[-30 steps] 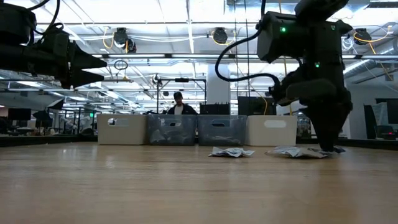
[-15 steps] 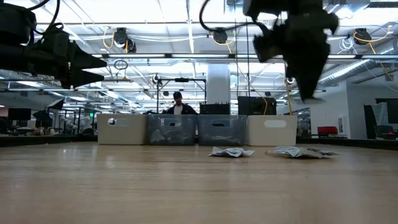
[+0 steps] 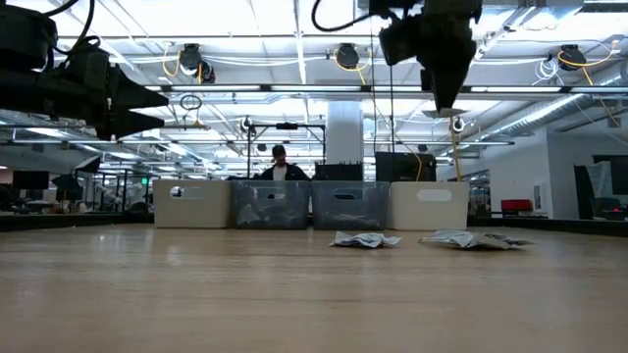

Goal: Pick & Place First Aid Supplies
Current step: Put the alcohol pad into the white bin

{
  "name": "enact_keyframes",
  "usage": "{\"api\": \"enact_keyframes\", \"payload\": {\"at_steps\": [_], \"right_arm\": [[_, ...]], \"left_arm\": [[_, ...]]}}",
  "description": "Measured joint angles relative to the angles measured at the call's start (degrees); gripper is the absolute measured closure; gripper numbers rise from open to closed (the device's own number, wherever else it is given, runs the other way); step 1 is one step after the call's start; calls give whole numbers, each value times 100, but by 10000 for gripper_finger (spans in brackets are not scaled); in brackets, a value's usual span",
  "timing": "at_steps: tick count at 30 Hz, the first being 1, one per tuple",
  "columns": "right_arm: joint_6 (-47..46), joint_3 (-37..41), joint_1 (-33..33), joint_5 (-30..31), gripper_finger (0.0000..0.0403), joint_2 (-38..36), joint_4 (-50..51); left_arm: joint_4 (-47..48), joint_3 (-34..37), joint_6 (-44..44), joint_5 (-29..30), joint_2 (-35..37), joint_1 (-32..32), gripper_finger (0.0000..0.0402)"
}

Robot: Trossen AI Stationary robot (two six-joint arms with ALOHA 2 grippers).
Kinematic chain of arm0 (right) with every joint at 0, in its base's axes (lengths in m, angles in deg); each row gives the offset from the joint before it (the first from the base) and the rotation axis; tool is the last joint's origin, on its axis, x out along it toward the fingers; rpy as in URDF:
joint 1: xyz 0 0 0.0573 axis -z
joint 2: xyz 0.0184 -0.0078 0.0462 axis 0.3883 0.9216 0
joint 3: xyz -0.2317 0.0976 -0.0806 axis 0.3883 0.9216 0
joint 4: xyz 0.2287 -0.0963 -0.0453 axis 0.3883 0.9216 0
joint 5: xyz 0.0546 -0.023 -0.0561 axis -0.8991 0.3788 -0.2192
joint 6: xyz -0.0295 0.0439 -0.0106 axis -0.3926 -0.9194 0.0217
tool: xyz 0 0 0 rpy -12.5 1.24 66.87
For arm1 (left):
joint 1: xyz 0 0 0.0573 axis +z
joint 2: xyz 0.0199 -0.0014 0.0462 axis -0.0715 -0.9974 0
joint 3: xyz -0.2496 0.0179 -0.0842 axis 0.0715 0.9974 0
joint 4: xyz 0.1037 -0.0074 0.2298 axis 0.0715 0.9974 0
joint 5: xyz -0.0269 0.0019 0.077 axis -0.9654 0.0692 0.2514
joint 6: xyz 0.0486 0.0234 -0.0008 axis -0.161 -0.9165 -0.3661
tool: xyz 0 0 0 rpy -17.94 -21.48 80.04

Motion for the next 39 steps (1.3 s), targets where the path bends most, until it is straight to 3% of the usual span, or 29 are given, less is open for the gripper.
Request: {"api": "enact_keyframes", "payload": {"at_steps": [10, 16, 20, 30, 39], "right_arm": [[1277, -2, 1687, 45, 402, 449, -219], [1745, -210, 2646, 856, 402, 904, -522], [1846, -564, 3111, 929, 402, 1160, -474], [1847, -741, 3389, 911, 402, 1693, -699], [1213, -739, 3384, 1072, 386, 2417, -1042]], "left_arm": [[0, 0, 0, -2, 0, -1, 9], [-2, 0, 0, 0, -1, 0, 9], [-2, 2, 0, -1, 0, 0, 9], [0, 0, 0, 0, 0, -2, 9], [0, 0, 0, 0, 0, -2, 9]]}}
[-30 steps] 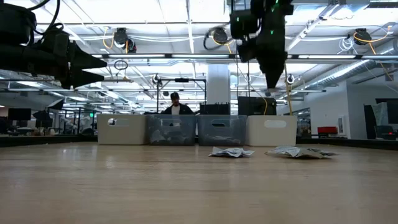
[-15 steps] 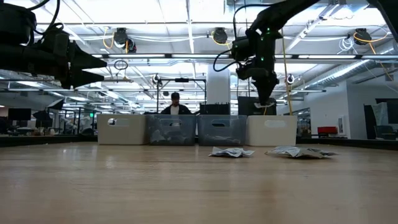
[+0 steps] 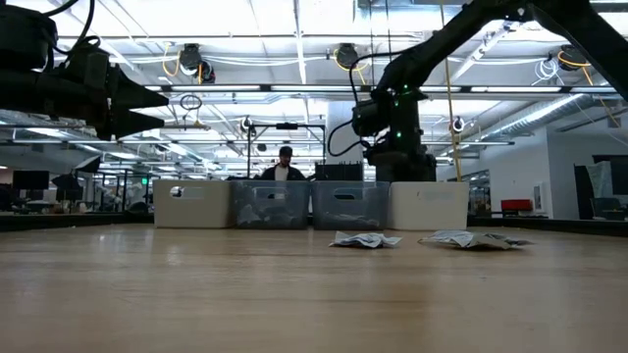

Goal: Pick & Place First Aid Supplies
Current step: Put the alcohol pad into the white bin

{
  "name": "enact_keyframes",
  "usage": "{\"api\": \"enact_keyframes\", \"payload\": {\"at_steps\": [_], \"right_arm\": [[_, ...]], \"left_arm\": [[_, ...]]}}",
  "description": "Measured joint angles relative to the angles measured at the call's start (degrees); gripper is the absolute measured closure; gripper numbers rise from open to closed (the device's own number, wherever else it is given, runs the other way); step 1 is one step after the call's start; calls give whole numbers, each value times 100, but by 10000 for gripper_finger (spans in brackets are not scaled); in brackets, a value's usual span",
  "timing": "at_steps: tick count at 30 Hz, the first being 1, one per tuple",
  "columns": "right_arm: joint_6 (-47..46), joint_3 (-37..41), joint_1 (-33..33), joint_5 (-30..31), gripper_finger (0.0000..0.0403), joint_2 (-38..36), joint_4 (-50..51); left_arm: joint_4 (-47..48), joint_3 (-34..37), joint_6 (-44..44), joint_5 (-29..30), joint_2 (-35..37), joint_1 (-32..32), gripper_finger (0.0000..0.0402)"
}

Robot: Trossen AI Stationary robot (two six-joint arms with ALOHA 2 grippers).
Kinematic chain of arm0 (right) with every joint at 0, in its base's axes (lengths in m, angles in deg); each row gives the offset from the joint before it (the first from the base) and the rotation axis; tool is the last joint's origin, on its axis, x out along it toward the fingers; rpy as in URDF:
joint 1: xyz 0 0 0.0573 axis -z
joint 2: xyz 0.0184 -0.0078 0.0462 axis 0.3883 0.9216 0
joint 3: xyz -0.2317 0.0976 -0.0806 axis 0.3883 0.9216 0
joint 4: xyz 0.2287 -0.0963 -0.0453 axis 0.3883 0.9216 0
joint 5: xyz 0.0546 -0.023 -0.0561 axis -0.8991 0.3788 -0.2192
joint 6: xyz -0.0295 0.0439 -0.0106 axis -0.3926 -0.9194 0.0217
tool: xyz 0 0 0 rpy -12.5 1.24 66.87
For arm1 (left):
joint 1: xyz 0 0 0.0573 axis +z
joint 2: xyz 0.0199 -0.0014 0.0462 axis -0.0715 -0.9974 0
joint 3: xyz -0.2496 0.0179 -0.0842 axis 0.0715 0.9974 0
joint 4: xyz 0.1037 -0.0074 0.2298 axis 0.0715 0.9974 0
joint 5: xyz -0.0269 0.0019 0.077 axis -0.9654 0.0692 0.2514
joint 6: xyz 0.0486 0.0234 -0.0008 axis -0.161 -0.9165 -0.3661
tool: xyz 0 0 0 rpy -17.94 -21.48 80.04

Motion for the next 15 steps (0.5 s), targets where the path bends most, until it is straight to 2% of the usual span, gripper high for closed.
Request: {"api": "enact_keyframes", "payload": {"at_steps": [4, 12, 15], "right_arm": [[-59, 0, 17, 8, 345, 11, 19], [-328, 0, 15, 193, 211, 11, 58], [-240, 0, 15, 282, 173, 11, 68]], "left_arm": [[0, 0, 0, 0, 0, 1, 9], [0, 0, 0, 0, 0, 1, 9], [0, 2, 0, 0, 0, 2, 9]]}}
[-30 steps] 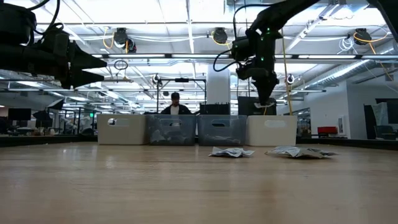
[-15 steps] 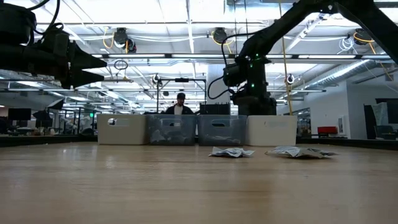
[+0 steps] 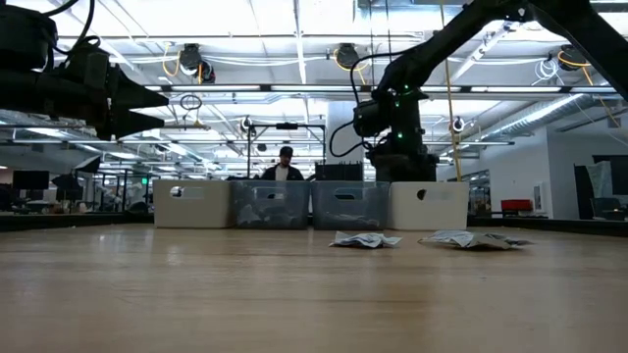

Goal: Pick & Place First Aid Supplies
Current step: Put the alcohol pad into the white bin

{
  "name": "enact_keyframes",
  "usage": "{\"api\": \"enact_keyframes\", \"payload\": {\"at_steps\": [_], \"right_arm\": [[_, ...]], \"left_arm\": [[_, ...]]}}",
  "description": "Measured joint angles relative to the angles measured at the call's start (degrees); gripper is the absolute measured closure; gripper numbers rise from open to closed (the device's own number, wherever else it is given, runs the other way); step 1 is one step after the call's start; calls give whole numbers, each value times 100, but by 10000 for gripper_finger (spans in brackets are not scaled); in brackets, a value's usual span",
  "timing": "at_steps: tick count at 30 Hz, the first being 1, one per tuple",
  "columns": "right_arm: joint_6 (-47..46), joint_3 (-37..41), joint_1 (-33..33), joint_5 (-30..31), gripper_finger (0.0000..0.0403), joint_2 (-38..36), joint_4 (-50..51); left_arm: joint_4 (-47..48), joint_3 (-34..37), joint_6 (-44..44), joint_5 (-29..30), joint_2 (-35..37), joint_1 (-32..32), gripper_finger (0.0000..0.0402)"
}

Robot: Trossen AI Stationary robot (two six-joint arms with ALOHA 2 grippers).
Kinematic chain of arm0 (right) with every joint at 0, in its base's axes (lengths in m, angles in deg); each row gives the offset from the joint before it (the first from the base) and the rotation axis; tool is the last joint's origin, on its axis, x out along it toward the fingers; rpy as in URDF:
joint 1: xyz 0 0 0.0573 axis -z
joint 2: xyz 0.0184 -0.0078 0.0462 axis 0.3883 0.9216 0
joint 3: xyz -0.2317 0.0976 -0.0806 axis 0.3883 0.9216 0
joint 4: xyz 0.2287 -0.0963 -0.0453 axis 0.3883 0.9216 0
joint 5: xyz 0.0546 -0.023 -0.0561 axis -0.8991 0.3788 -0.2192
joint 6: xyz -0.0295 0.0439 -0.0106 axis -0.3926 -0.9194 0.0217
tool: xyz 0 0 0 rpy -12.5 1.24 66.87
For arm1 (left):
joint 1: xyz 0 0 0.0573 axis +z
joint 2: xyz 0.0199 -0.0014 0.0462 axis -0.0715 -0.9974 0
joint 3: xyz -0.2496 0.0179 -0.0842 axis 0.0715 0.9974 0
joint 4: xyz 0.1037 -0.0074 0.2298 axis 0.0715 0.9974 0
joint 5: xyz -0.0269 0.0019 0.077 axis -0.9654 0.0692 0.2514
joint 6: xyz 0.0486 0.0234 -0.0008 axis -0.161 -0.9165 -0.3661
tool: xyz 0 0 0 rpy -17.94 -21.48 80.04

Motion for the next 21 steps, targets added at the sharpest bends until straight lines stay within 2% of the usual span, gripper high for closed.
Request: {"api": "enact_keyframes", "payload": {"at_steps": [5, 14, 21], "right_arm": [[-455, 4, -47, 28, 146, -272, 184], [-2225, 4, -587, -8, 153, -1073, 854], [-4015, 4, -1133, -11, 154, -1465, 1204]], "left_arm": [[0, -2, 0, -1, 0, -1, 9], [0, -2, 0, -2, 0, -2, 9], [0, -2, 0, 0, -1, -1, 9]]}}
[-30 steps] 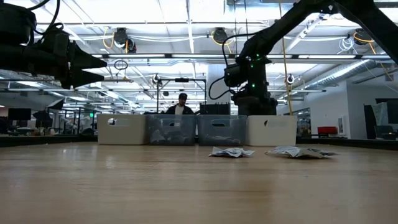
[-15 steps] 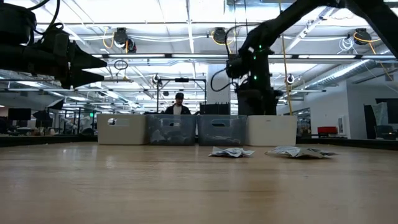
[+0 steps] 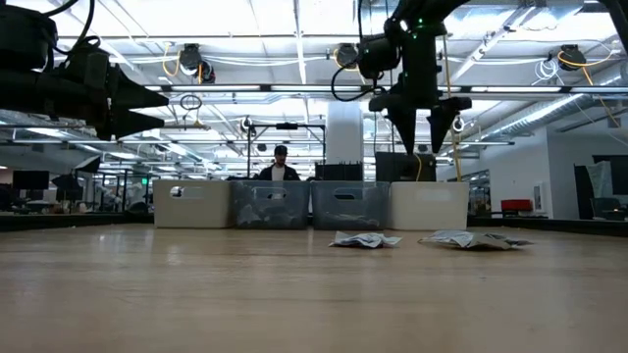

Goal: Pick & Place First Aid Supplies
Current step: Put the alcohol pad into the white bin

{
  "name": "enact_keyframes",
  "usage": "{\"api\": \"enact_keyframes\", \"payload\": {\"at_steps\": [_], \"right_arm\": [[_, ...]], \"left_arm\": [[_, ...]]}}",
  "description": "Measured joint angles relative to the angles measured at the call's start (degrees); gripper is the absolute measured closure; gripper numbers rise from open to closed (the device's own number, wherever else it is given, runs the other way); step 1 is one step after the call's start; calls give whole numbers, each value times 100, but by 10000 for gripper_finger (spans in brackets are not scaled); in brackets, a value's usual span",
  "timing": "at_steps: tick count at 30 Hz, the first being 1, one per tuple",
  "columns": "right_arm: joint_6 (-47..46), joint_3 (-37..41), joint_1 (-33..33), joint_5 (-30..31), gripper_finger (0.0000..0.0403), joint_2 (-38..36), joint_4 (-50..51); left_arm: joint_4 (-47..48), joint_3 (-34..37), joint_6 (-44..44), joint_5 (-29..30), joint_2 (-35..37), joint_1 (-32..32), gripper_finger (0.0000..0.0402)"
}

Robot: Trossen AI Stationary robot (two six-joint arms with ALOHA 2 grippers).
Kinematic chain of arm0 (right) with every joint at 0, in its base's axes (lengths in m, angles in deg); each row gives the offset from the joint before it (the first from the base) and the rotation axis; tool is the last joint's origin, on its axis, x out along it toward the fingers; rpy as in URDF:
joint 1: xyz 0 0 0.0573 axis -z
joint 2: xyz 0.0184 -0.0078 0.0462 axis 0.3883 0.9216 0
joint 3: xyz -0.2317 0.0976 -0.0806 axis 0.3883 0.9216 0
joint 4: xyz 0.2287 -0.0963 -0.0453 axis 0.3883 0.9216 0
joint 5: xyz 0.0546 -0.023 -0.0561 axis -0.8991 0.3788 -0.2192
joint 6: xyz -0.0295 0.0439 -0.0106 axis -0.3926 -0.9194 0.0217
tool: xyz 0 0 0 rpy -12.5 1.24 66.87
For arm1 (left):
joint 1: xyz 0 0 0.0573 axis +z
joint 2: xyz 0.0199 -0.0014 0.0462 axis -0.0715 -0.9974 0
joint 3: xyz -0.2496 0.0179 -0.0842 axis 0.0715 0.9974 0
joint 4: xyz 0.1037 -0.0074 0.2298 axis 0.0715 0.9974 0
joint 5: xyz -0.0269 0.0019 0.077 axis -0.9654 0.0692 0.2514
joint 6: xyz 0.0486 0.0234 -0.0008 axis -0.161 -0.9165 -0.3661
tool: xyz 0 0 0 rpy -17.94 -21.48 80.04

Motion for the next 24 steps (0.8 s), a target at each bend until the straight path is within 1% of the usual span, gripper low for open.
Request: {"api": "enact_keyframes", "payload": {"at_steps": [5, 11, 19, 24], "right_arm": [[-347, -2, -499, 3, 154, -26, 27], [-880, 124, -1341, 8, 154, -30, 3], [-1803, 828, -2480, -12, 154, -25, -432], [-2399, 1333, -3040, -10, 154, -25, -1139]], "left_arm": [[0, 0, 0, 0, 1, 0, 9], [0, 0, 0, -1, 1, 0, 9], [0, 2, 0, 0, 1, 1, 9], [0, 0, 0, 0, 1, 0, 9]]}}
